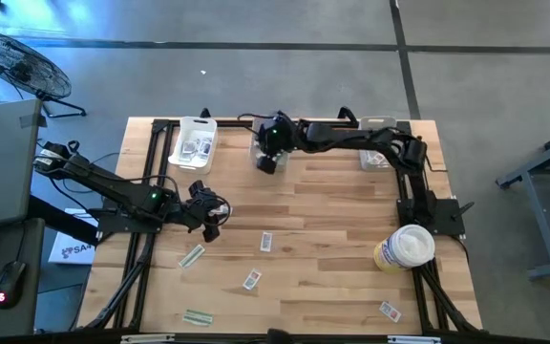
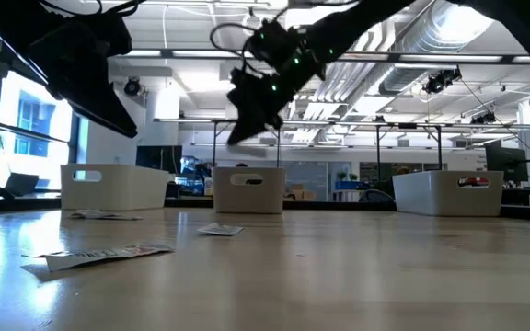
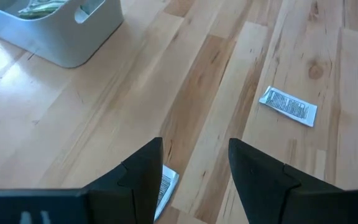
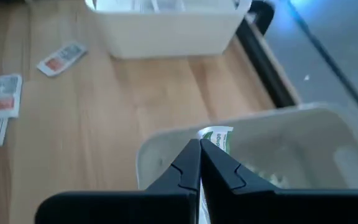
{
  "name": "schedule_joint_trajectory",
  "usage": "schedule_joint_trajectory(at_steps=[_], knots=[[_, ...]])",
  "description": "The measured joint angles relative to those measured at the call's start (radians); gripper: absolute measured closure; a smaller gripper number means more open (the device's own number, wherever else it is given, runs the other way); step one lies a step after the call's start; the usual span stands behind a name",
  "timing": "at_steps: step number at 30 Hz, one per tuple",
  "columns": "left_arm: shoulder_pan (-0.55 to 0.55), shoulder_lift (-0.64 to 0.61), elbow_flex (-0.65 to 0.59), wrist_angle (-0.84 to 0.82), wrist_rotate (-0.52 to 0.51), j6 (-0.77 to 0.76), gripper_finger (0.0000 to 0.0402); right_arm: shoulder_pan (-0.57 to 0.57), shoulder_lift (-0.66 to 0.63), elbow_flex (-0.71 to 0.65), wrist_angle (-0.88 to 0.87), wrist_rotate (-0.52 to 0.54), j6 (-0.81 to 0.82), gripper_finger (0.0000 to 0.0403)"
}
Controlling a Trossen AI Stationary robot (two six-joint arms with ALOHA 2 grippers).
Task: Pick & Place First Aid Supplies
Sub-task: Put the green pad into the left gray bin
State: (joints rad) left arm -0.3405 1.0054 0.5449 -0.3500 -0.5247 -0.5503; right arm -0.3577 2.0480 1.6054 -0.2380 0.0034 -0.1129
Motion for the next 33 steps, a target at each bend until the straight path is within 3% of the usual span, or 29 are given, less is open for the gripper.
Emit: schedule_joint_trajectory(at_steps=[10, 17, 22, 26, 33], knots=[[0.0, 0.0, 0.0, 0.004, -0.005, 0.003, 0.0222, -0.036, 0.001, -0.174, 0.168, -0.019, 0.041, 0.0367], [0.0, 0.0, 0.0, 0.011, -0.009, -0.004, 0.0222, -0.03, -0.01, -0.149, 0.145, -0.022, 0.085, 0.0305], [0.0, -0.011, 0.0, 0.003, -0.017, -0.004, 0.0222, 0.006, -0.098, -0.113, 0.099, -0.133, 0.114, 0.0287], [0.0, -0.052, 0.019, -0.086, 0.083, -0.024, 0.0222, 0.092, -0.159, -0.114, 0.047, -0.144, 0.114, 0.0286], [-0.007, -0.064, 0.028, -0.226, 0.34, -0.102, 0.0222, 0.308, -0.177, -0.116, -0.03, -0.031, 0.112, 0.0286]])
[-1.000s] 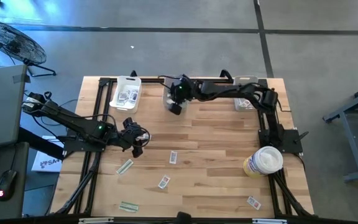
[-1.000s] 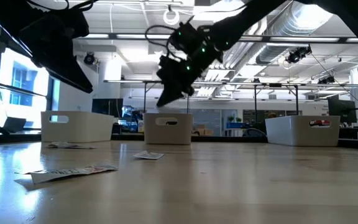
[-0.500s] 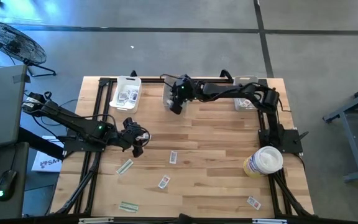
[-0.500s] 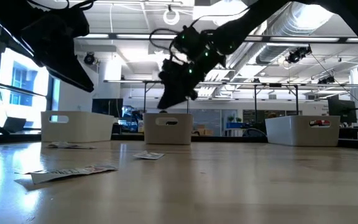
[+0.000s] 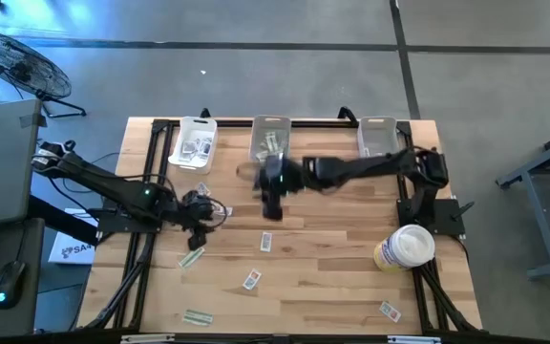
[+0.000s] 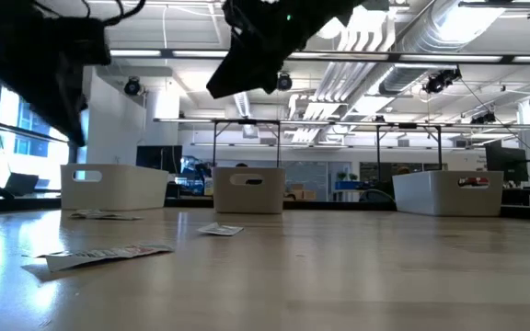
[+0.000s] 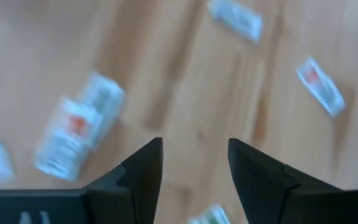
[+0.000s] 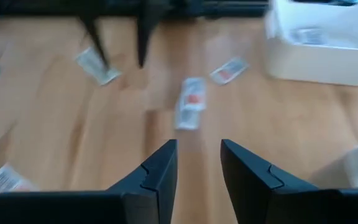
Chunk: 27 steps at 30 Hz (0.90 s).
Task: Pick & Place First Aid Supplies
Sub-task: Put the green pad into the left gray bin
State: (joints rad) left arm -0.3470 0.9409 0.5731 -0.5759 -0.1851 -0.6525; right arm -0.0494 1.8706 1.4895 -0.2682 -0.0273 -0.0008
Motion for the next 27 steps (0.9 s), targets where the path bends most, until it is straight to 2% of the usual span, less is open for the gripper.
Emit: schedule_joint_trajectory(at_steps=[3, 5, 13, 17, 27], knots=[[-0.053, 0.031, -0.034, -0.025, 0.104, -0.099, 0.0222, 0.091, 0.0, 0.0, -0.051, 0.087, 0.017, 0.0286], [-0.109, 0.064, -0.048, -0.018, 0.132, -0.172, 0.0222, 0.144, 0.001, 0.0, -0.074, 0.145, 0.026, 0.0286], [-0.328, 0.18, -0.057, 0.029, 0.044, -0.299, 0.0234, 0.28, 0.001, 0.0, -0.07, 0.3, -0.005, 0.0287], [-0.35, 0.236, -0.058, -0.017, 0.037, -0.374, 0.0264, 0.295, 0.001, 0.0, -0.067, 0.318, -0.007, 0.0287], [-0.347, 0.354, -0.054, 0.06, 0.053, -0.321, 0.0373, 0.284, 0.001, 0.0, -0.062, 0.314, -0.007, 0.0287]])
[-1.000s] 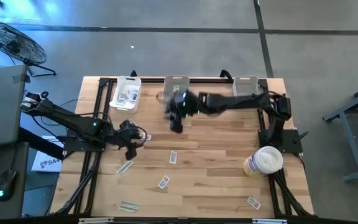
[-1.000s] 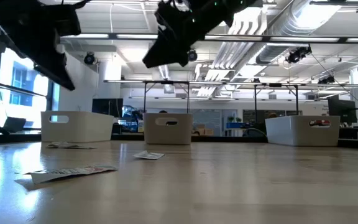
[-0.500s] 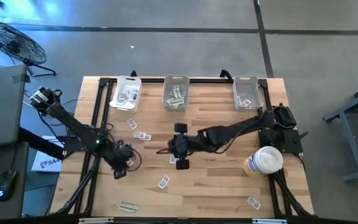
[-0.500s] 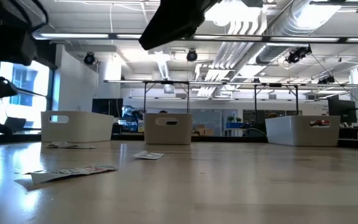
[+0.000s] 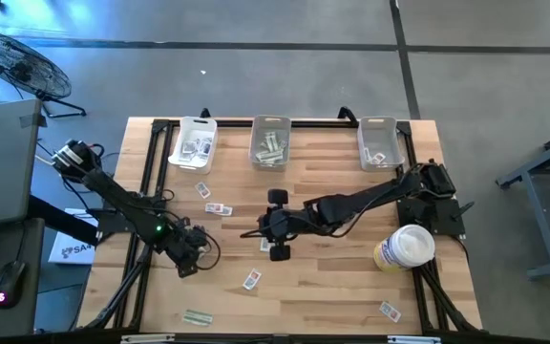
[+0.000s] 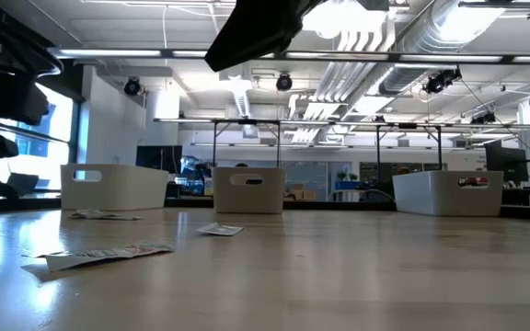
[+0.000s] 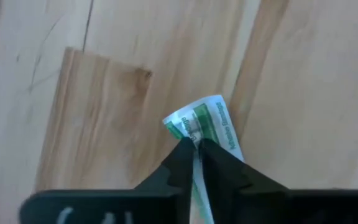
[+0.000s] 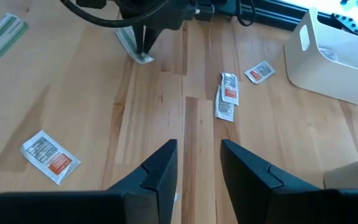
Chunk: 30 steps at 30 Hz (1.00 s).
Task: Pick & Place First Aid Supplies
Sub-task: Put the green pad into the left gray bin
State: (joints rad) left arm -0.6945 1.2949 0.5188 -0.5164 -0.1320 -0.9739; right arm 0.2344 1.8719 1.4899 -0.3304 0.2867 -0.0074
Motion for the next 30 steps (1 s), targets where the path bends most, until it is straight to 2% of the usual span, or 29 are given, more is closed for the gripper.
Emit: schedule_joint_trajectory(at_steps=[2, 8, 18, 30], knots=[[0.0, 0.004, 0.0, 0.018, -0.018, 0.023, 0.0387, -0.003, 0.0, 0.0, 0.002, 0.0, 0.0, 0.0287], [0.001, 0.018, -0.005, 0.143, -0.179, 0.135, 0.04, -0.006, 0.0, 0.0, 0.006, -0.005, 0.0, 0.0287], [0.001, 0.179, -0.001, 0.382, -0.378, 0.244, 0.0401, -0.005, 0.001, 0.001, 0.014, -0.013, 0.007, 0.0287], [0.009, 0.197, 0.034, 0.408, -0.576, 0.258, 0.0401, -0.005, 0.001, 0.001, 0.021, -0.013, 0.005, 0.0287]])
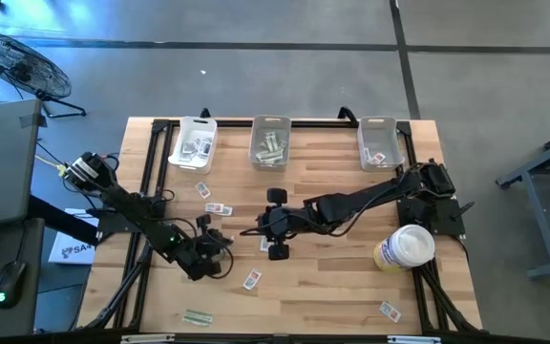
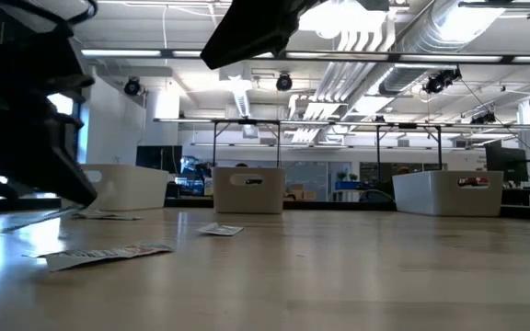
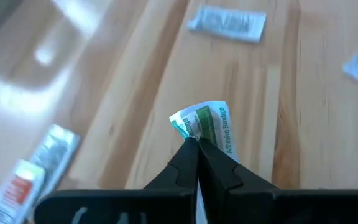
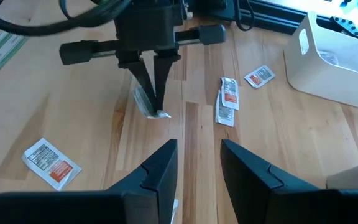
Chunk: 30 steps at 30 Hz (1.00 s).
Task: Pick & Place First Aid Supplies
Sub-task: Put the green pad into the left gray bin
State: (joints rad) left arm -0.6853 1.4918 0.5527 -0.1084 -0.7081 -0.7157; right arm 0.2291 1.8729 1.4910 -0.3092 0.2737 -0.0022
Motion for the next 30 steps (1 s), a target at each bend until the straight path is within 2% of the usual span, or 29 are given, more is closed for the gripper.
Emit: schedule_joint_trajectory(at_steps=[8, 11, 14, 16, 23, 30], knots=[[0.096, 0.0, 0.093, 0.007, -0.075, 0.126, 0.0401, 0.027, 0.051, 0.0, 0.013, 0.058, -0.013, 0.0287], [0.104, -0.001, 0.123, 0.009, -0.142, 0.187, 0.0401, 0.045, 0.092, 0.0, 0.01, 0.135, 0.02, 0.0287], [0.093, -0.001, 0.142, 0.009, -0.198, 0.239, 0.0401, 0.058, 0.124, 0.0, 0.045, 0.257, 0.126, 0.0287], [0.087, -0.001, 0.147, 0.01, -0.229, 0.277, 0.0401, 0.061, 0.139, 0.0, 0.078, 0.284, 0.182, 0.0286], [0.081, -0.001, 0.169, 0.011, -0.264, 0.352, 0.0401, 0.061, 0.153, 0.0, 0.141, 0.252, 0.26, 0.0261], [0.081, -0.002, 0.19, 0.013, -0.271, 0.399, 0.0401, 0.029, 0.153, 0.0, 0.157, 0.153, 0.339, 0.025]])
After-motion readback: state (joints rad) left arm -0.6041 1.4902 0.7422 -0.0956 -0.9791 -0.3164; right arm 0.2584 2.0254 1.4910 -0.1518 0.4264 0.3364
